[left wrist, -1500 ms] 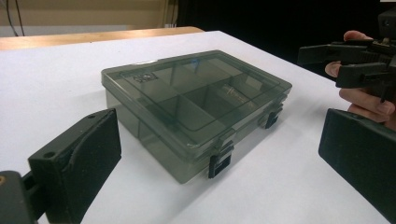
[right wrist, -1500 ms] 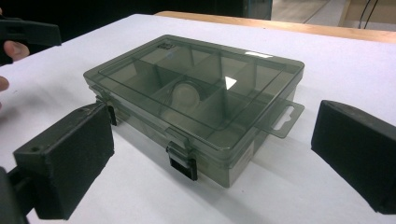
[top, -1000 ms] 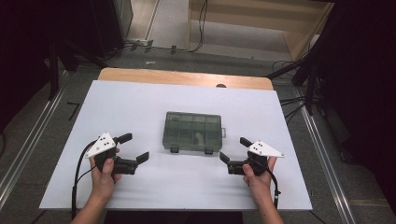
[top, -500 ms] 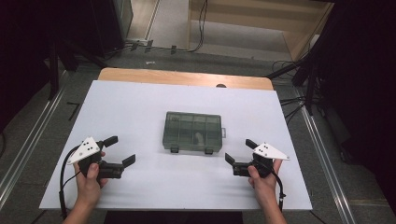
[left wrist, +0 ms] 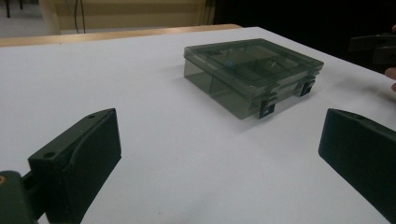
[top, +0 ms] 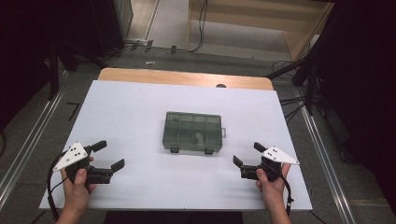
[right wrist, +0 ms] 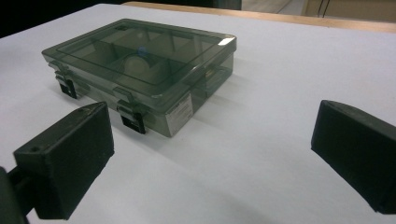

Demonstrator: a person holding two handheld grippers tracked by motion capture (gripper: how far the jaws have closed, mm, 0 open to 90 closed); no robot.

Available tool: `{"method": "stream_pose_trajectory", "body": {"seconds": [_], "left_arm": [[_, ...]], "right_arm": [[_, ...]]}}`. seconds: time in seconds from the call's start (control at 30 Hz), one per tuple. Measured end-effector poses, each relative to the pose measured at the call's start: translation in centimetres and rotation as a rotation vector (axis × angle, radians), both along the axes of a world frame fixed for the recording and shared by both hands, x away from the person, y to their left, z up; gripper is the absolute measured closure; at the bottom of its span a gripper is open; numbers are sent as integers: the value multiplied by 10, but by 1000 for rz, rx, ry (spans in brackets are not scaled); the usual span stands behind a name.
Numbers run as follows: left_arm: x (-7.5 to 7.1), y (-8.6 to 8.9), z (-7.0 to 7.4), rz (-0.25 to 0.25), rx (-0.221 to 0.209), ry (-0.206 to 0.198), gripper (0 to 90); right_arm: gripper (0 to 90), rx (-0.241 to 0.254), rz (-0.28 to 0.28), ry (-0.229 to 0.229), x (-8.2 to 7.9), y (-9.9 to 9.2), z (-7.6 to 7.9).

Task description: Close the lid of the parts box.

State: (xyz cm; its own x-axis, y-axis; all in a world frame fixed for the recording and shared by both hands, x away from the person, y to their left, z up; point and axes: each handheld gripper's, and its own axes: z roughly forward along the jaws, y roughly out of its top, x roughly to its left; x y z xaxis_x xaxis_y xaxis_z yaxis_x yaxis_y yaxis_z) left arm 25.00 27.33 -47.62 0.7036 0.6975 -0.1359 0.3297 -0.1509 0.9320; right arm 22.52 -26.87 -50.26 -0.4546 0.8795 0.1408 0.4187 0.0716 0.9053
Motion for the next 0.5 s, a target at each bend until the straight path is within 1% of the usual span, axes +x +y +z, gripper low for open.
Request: {"method": "stream_pose_trajectory", "body": {"seconds": [0.23, 0.3, 0.5], "left_arm": [[-6, 14, 0, 25, 4, -2, 0], [-7, 18, -2, 33, -6, 1, 0], [-9, 26, -4, 52, 8, 5, 0]], "right_arm": [[0, -1, -18, 1, -6, -10, -1], [0, -6, -23, 3, -7, -13, -2], [0, -11, -34, 8, -13, -23, -3]]}}
